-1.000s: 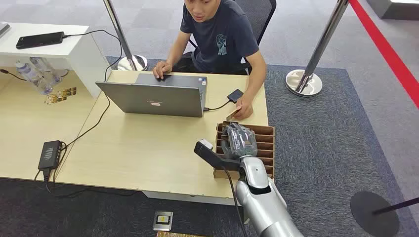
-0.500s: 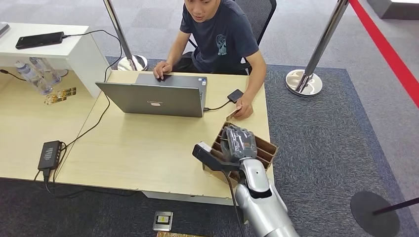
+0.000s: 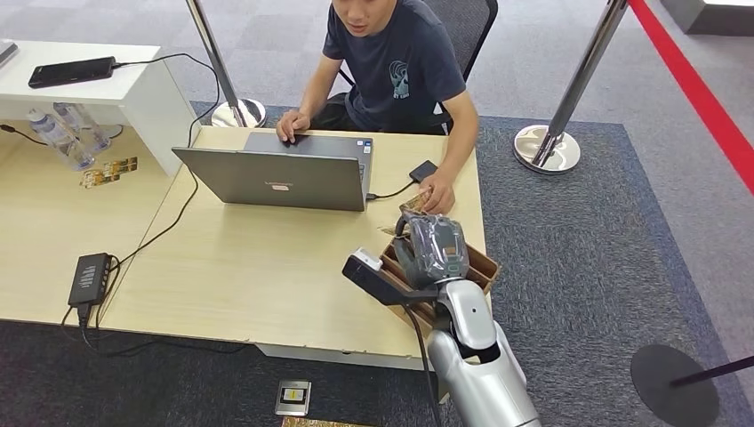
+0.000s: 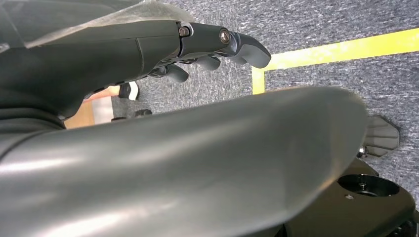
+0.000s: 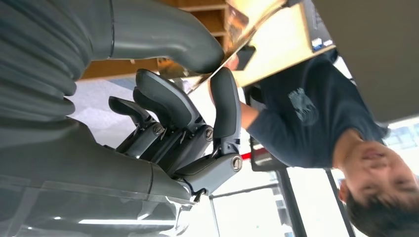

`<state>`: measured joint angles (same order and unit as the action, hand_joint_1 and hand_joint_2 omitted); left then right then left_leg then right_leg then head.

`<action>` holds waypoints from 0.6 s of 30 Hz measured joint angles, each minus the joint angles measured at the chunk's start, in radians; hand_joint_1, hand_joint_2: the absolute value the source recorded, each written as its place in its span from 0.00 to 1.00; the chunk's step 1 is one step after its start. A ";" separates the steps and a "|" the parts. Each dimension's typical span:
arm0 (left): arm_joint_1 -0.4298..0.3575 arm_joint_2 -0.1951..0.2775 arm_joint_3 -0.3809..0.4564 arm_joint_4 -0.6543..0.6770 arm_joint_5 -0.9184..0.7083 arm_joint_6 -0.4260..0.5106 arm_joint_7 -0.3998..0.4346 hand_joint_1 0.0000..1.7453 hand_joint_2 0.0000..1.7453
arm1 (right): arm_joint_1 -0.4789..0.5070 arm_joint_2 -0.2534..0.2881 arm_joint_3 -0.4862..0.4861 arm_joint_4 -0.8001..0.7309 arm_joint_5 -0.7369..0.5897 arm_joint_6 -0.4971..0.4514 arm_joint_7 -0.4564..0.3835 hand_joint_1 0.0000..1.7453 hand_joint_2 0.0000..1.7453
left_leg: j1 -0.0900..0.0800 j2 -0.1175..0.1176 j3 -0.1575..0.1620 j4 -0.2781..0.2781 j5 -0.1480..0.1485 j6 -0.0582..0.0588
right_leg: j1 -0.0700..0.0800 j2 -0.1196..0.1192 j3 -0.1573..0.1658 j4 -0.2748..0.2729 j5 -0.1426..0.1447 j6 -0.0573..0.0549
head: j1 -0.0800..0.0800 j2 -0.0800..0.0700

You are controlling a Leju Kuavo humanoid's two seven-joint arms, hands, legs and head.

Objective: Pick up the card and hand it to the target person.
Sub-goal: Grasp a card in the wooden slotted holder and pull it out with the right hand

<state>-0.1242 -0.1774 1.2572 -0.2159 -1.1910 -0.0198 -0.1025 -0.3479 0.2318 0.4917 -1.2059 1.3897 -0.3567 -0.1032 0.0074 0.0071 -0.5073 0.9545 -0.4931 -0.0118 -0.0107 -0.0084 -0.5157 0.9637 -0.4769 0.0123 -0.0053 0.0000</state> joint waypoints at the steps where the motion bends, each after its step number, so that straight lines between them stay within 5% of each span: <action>1: 0.000 0.000 0.000 0.000 0.000 0.000 0.000 0.00 0.00 | 0.001 -0.003 0.003 -0.014 0.000 0.002 -0.001 1.00 1.00 | 0.000 0.000 0.000 0.000 0.000 0.000 | 0.000 0.000 0.000 0.000 0.000 0.000 | 0.000 0.000; 10: 0.000 0.000 0.000 0.000 -0.004 0.000 -0.006 0.00 0.00 | -0.008 -0.036 0.028 -0.149 -0.031 0.035 -0.001 1.00 1.00 | 0.000 0.000 0.000 0.000 0.000 0.000 | 0.000 0.000 0.000 0.000 0.000 0.000 | 0.000 0.000; 18: -0.002 -0.002 0.000 0.000 -0.021 -0.002 0.003 0.00 0.00 | -0.100 -0.042 0.027 -0.072 -0.064 0.023 0.027 1.00 1.00 | 0.000 0.000 0.000 0.000 0.000 0.000 | 0.000 0.000 0.000 0.000 0.000 0.000 | 0.000 0.000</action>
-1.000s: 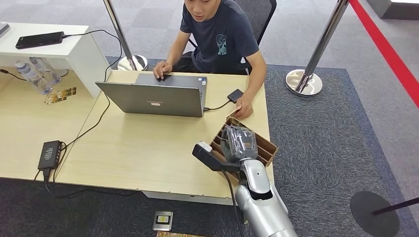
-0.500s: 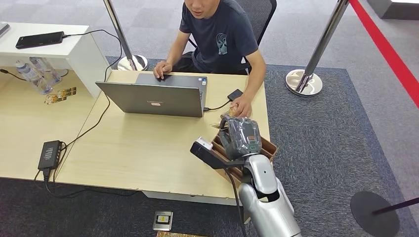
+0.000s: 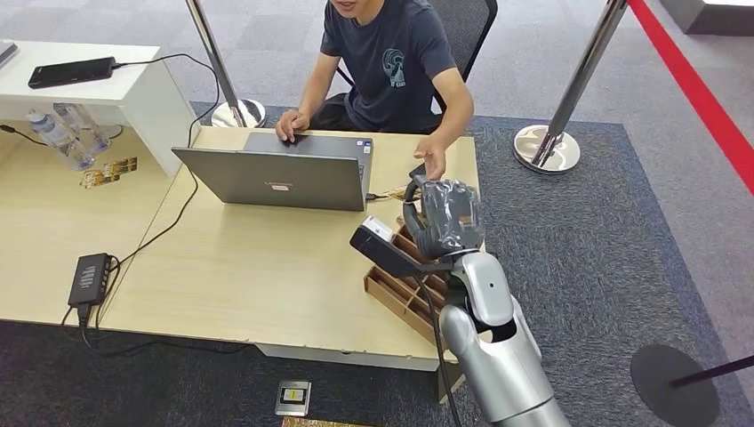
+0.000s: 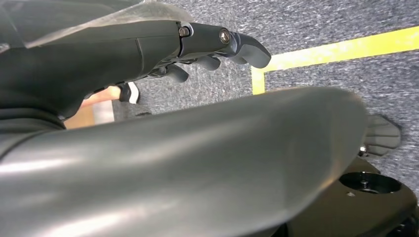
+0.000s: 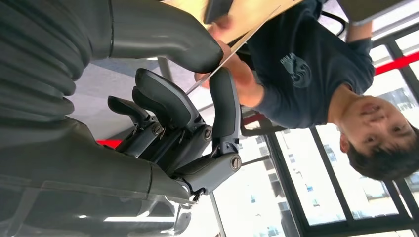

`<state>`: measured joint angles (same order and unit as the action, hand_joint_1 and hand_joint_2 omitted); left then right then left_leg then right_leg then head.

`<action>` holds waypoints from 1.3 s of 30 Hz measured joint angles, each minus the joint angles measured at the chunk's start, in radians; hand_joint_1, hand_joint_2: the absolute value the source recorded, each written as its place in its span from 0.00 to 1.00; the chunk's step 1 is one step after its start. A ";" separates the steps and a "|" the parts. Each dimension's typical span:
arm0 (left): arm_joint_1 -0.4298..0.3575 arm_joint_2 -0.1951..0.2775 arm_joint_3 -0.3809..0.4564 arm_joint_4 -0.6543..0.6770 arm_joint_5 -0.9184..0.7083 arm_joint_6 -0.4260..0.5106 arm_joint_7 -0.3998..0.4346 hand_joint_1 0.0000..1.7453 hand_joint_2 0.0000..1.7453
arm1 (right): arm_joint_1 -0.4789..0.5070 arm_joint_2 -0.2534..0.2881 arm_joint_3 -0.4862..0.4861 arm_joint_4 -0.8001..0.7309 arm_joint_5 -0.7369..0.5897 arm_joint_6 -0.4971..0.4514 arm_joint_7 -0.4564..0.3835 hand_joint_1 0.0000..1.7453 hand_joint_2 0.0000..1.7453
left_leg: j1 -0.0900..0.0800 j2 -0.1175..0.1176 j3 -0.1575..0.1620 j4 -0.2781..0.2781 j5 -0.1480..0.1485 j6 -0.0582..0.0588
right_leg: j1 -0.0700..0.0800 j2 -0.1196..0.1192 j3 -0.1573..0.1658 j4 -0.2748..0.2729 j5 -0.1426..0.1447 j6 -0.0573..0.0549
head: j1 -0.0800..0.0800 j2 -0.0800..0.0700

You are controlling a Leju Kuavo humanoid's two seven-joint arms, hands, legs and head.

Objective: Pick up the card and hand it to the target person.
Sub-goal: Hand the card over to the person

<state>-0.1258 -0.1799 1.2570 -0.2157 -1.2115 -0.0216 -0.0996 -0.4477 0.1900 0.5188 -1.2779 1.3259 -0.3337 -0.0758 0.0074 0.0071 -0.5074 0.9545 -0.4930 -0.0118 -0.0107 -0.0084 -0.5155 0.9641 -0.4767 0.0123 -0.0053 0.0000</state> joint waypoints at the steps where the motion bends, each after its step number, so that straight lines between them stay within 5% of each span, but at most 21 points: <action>1: 0.000 -0.001 0.000 0.000 -0.002 0.000 0.002 0.00 0.00 | -0.017 0.004 -0.001 0.025 0.001 -0.002 0.006 1.00 1.00 | 0.000 0.000 0.000 0.000 0.000 0.000 | 0.000 0.000 0.000 0.000 0.000 0.000 | 0.000 0.000; 14: 0.000 -0.004 0.000 0.000 -0.012 -0.002 0.003 0.00 0.00 | -0.207 0.048 -0.031 0.312 -0.012 -0.036 0.036 1.00 1.00 | 0.000 0.000 0.000 0.000 0.000 0.000 | 0.000 0.000 0.000 0.000 0.000 0.000 | 0.000 0.000; 15: 0.000 -0.004 0.000 0.000 -0.012 -0.002 0.003 0.00 0.00 | -0.217 0.050 -0.033 0.329 -0.010 -0.044 0.039 0.85 1.00 | 0.000 0.000 0.000 0.000 0.000 0.000 | 0.000 0.000 0.000 0.000 0.000 0.000 | 0.000 0.000; 18: 0.000 -0.004 0.000 0.000 -0.014 -0.002 0.003 0.00 0.00 | -0.237 0.056 -0.043 0.376 0.008 -0.074 0.049 0.11 1.00 | 0.000 0.000 0.000 0.000 0.000 0.000 | 0.000 0.000 0.000 0.000 0.000 0.000 | 0.000 0.000; 19: 0.000 -0.004 0.000 0.000 -0.013 -0.002 0.003 0.00 0.00 | -0.239 0.057 -0.046 0.386 0.014 -0.082 0.052 0.00 1.00 | 0.000 0.000 0.000 0.000 0.000 0.000 | 0.000 0.000 0.000 0.000 0.000 0.000 | 0.000 0.000; 26: 0.001 -0.004 0.000 0.000 -0.001 0.003 0.002 0.00 0.00 | -0.161 0.039 -0.080 0.310 0.037 -0.145 0.054 0.00 1.00 | 0.000 0.000 0.000 0.000 0.000 0.000 | 0.000 0.000 -0.001 0.000 0.000 0.000 | 0.000 0.000; 39: 0.005 -0.004 0.019 0.000 0.026 0.030 0.003 0.00 0.00 | 0.326 -0.030 -0.228 -0.232 0.052 -0.312 0.065 0.00 1.00 | 0.000 -0.001 -0.001 0.000 -0.002 0.001 | 0.000 0.000 -0.001 -0.002 -0.001 0.001 | 0.000 0.000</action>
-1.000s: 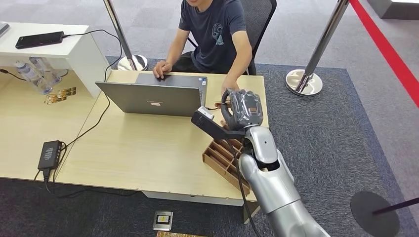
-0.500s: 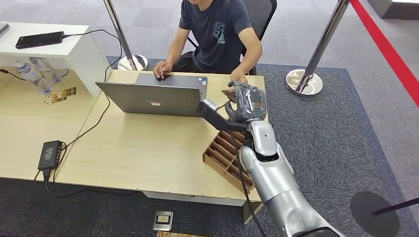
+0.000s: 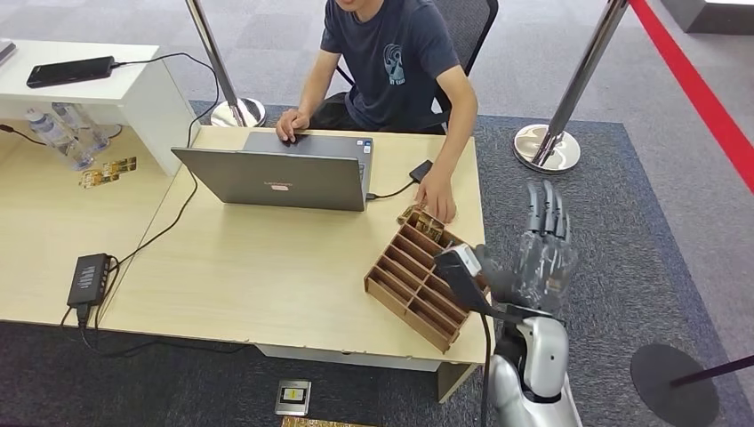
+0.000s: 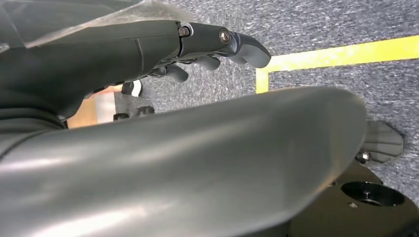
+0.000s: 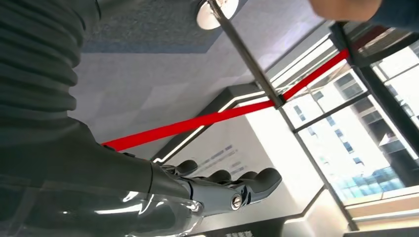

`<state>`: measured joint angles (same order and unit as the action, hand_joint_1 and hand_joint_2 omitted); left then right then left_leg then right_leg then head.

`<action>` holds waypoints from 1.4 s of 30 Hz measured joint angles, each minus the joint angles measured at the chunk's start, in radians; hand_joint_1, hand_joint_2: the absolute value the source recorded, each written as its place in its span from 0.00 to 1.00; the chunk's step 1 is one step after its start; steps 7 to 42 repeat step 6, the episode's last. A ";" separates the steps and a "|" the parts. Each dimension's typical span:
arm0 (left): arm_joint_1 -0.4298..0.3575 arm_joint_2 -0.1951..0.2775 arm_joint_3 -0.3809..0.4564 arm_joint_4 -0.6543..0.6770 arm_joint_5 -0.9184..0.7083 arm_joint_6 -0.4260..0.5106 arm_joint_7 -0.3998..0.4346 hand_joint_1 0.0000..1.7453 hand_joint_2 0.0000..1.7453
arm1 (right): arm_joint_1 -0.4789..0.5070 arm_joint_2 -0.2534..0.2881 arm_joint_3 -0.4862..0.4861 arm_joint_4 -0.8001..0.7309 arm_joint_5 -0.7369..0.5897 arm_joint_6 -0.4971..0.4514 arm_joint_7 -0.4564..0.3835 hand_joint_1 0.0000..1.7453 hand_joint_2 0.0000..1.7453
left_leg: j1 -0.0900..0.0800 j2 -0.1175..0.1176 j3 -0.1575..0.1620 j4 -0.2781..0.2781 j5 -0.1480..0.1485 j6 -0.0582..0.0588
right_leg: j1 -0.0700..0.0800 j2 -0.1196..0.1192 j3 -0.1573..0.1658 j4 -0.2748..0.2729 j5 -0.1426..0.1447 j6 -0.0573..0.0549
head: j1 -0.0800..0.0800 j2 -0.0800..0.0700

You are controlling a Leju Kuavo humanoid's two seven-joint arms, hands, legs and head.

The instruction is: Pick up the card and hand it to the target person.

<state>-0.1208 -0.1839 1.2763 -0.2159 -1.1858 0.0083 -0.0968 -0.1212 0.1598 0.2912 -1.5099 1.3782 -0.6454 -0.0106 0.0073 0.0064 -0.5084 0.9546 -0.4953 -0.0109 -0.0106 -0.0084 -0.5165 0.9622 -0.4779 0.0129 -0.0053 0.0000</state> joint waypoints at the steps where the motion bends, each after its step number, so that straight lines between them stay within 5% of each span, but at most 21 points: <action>1: 0.000 0.000 0.001 0.000 -0.001 0.001 0.003 0.00 0.00 | 0.035 0.001 -0.019 -0.033 0.003 -0.011 0.002 0.00 1.00 | 0.000 0.000 0.000 0.000 0.000 0.000 | 0.000 0.000 0.000 0.000 0.000 0.000 | 0.000 0.000; 6: 0.001 0.001 0.003 0.000 0.011 0.004 0.008 0.00 0.00 | 0.178 0.014 -0.120 -0.144 -0.009 -0.029 0.006 0.00 1.00 | 0.000 0.000 0.000 0.000 0.000 0.000 | 0.000 0.000 0.000 0.000 0.000 0.000 | 0.000 0.000; 42: 0.001 0.001 0.003 0.000 0.011 0.004 0.008 0.00 0.00 | 0.178 0.014 -0.120 -0.144 -0.009 -0.029 0.006 0.00 1.00 | 0.000 0.000 0.000 0.000 0.000 0.000 | 0.000 0.000 0.000 0.000 0.000 0.000 | 0.000 0.000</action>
